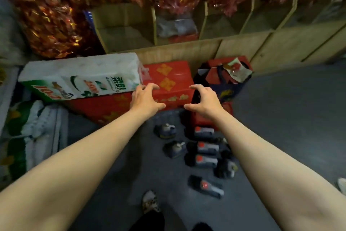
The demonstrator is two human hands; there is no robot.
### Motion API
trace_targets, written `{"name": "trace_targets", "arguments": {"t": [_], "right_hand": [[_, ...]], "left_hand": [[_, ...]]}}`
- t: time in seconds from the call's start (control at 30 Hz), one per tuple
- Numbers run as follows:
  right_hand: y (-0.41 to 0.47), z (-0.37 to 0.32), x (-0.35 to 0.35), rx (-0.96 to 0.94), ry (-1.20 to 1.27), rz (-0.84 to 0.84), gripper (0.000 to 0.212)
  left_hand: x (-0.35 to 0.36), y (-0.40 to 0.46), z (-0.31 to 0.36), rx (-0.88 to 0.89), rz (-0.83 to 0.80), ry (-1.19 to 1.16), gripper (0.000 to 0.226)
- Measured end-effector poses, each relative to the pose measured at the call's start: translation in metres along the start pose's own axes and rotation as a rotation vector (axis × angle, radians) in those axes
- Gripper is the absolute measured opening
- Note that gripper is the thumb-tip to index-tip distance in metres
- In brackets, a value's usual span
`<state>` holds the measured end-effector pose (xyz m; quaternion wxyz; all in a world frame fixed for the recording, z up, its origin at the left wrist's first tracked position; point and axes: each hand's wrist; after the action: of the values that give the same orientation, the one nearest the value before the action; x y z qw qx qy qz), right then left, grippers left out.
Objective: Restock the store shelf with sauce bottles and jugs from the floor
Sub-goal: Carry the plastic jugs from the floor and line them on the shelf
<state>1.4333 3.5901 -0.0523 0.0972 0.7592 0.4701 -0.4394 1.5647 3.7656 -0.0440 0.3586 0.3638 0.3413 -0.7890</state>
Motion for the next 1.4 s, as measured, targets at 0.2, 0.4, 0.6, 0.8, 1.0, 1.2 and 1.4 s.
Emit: {"name": "trace_targets", "arguments": {"t": [0.2,0.4,0.6,0.8,1.0,1.2,1.4], "right_hand": [[0.024,0.072,0.053,0.161,0.047,-0.060,0.078],[0.046,0.162,0.121,0.270,0.098,-0.171,0.078],[0.073,0.251,0.211,0.318,0.096,-0.273,0.084],[0.097,0.347,0.314,0.361,0.079,-0.390,0.086],[0.118,0.410,0.410,0.393,0.169,-0.439,0.098],[0.151,0.452,0.462,0.365,0.243,-0.427,0.108],[0.172,0.472,0.490,0.330,0.270,-0.449,0.120]], "left_hand": [[0.077,0.037,-0.024,-0.070,-0.164,-0.047,0.061],[0.169,0.062,-0.066,-0.163,-0.228,-0.061,0.056],[0.285,0.076,-0.112,-0.245,-0.288,-0.049,0.062],[0.421,0.082,-0.174,-0.279,-0.364,-0.094,0.072],[0.522,0.102,-0.229,-0.369,-0.354,-0.257,0.080],[0.595,0.124,-0.257,-0.338,-0.308,-0.460,0.086],[0.629,0.141,-0.271,-0.258,-0.215,-0.436,0.102]]}}
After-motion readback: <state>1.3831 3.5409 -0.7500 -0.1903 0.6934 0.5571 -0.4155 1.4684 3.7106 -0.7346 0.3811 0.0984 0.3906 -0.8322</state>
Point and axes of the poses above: each hand's wrist, its own y-axis towards the middle knuckle, its own x-axis out of the palm, z = x × y, and after that the axes turned 2 degrees about y, right-handed
